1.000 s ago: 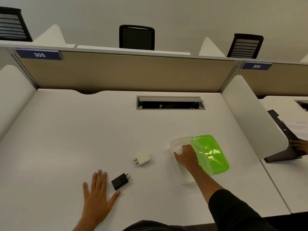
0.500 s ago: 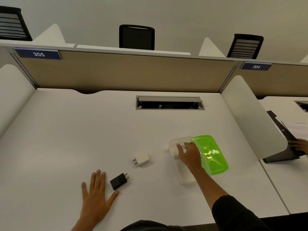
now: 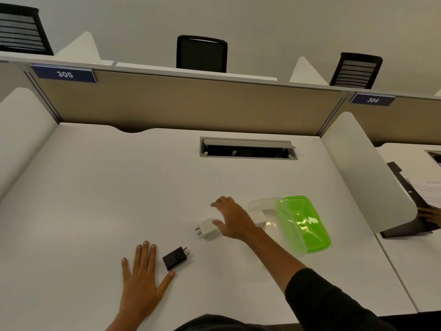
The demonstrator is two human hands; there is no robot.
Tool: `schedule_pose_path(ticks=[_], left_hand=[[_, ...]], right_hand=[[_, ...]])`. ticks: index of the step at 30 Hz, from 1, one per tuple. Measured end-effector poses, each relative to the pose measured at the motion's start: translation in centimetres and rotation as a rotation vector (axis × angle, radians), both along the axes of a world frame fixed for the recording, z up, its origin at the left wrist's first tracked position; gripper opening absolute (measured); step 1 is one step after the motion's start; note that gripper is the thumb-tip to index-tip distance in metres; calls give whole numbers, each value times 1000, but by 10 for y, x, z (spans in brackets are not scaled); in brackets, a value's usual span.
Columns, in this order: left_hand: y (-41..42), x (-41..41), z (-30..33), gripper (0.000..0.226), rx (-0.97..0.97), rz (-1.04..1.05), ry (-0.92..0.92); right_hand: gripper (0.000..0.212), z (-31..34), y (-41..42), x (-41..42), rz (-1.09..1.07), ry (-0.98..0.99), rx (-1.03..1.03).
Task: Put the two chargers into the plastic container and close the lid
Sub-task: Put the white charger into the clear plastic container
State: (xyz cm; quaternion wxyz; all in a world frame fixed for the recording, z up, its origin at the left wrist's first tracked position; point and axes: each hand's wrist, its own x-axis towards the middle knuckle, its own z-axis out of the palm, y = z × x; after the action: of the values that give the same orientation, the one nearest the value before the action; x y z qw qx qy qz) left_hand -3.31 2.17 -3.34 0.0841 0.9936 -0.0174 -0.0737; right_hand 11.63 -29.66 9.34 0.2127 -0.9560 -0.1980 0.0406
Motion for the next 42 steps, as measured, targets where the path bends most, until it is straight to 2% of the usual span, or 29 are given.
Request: schedule_pose_path(ticks=[3, 6, 8, 15, 21, 25, 28, 33, 42], left_hand=[[0, 0, 0, 104, -8, 4, 2], [0, 0, 2, 104, -15, 6, -1], [0, 0, 2, 104, -19, 5, -3], [0, 1, 0, 105, -23, 1, -15], [0, 0, -1, 104, -28, 0, -7], [0, -1, 1, 104, -38, 2, -11], [0, -1, 2, 104, -37, 3, -8], [-1, -2, 3, 103, -45, 1, -19], [0, -1, 3, 104, -34, -5, -24]], right_hand=[[69, -17, 20, -3, 120, 151, -213], [67, -32, 30, -5, 188, 127, -374], [64, -39, 32, -7, 185, 94, -404], [49, -39, 27, -15, 87, 34, -327], [47, 3, 5, -14, -153, -23, -57], [44, 37, -34, -11, -310, -109, 40], [45, 47, -73, -13, -434, -131, 28], [50, 35, -127, -31, -564, 21, -67], [55, -2, -154, -73, -486, 258, -260]])
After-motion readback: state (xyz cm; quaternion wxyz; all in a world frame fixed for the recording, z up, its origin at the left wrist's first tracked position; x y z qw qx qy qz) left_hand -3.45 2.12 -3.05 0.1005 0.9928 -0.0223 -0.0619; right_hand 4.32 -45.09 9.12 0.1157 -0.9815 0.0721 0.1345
